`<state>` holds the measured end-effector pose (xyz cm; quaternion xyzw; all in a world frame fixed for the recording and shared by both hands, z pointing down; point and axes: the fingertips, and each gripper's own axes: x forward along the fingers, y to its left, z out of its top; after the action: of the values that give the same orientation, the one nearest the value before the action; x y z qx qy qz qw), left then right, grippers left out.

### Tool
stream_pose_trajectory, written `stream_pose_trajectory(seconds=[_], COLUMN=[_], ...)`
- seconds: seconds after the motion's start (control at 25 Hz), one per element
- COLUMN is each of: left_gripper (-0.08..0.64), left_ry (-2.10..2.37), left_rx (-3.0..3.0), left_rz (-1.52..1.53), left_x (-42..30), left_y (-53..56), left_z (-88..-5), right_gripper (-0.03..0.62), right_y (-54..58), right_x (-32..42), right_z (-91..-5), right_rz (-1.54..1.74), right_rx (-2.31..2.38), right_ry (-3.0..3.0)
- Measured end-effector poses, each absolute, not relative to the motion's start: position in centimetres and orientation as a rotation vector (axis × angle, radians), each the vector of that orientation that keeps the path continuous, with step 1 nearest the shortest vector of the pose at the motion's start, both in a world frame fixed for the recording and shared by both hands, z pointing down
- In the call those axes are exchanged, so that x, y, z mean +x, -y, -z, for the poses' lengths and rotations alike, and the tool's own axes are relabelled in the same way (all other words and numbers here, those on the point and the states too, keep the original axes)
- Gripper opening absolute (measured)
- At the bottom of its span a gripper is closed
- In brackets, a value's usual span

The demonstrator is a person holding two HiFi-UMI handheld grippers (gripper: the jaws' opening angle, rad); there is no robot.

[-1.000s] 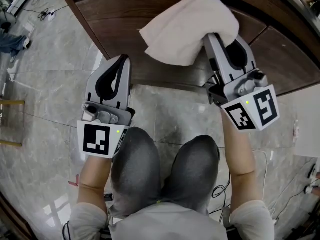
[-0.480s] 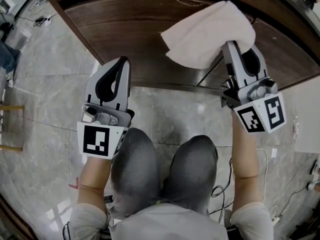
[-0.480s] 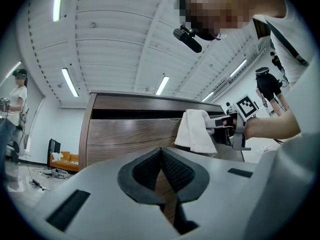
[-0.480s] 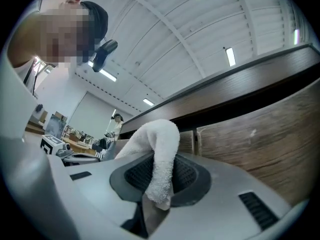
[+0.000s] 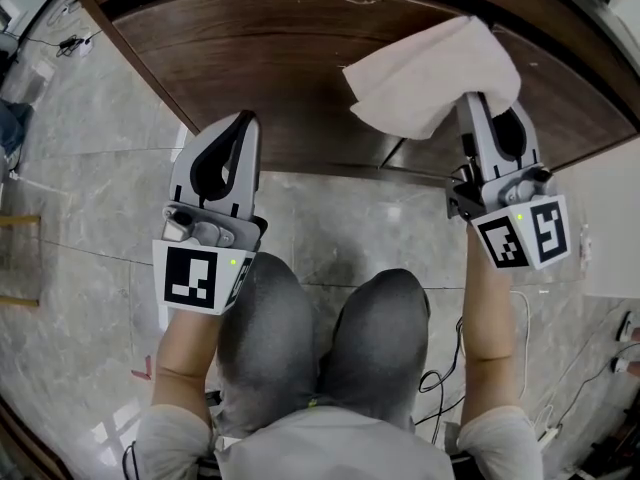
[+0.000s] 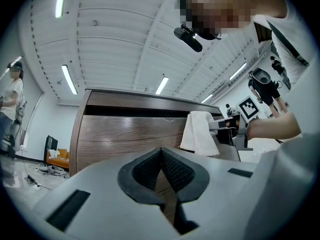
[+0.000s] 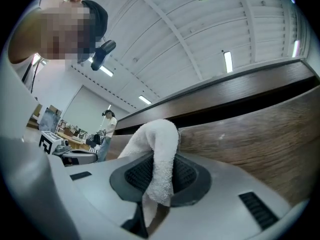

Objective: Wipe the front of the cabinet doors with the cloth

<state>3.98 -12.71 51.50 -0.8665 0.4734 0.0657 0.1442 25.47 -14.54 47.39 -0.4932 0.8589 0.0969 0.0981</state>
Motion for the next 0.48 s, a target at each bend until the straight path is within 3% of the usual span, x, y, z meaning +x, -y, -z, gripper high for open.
stream_pose_trajectory(seconds=[0.48], left_gripper=[0.018], left_ry=[-1.447], left_rx=[-2.457], left_rz=[-0.17], left_x=[0.2], left_y=[11.2], left_z=[-51.9], right_gripper=[0.08], right_y=[11.5], right_x=[18.0], right_z=[-47.5], right_rz=[-0.279], right_rx=[-1.239], right_ry=[-2.656])
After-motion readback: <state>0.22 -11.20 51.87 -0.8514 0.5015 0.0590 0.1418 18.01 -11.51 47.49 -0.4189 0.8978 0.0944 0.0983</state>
